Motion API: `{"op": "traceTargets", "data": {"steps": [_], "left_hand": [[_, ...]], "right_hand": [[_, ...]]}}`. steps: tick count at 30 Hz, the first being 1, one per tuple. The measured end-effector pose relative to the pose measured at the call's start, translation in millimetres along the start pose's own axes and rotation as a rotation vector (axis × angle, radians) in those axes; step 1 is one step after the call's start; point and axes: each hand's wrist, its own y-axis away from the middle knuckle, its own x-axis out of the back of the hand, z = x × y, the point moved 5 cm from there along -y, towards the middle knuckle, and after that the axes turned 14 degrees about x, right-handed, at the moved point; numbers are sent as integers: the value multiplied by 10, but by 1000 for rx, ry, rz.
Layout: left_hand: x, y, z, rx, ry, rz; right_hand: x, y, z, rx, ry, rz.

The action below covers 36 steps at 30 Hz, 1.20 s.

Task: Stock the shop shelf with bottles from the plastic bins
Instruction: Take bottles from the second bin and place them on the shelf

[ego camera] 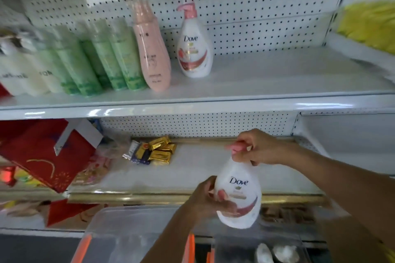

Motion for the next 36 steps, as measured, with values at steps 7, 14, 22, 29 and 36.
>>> {"op": "traceTargets", "data": {"steps": [7, 14, 22, 29, 36], "left_hand": [[320, 366, 620, -147, 82, 145], [652, 589, 1201, -277, -22, 285], [1128, 698, 1982, -408, 9, 414], [1456, 579, 2372, -477, 35, 395], [1655, 286, 2450, -509, 65, 379]], "right_hand": [[305, -28, -536, 90, -131, 71], [542, -210, -1136, 204, 26, 20], [1057, -567, -1748, 358, 83, 141], [1247, -957, -2053, 458, 204, 169], [1242, -1294, -2008, 442, 299, 178]]}}
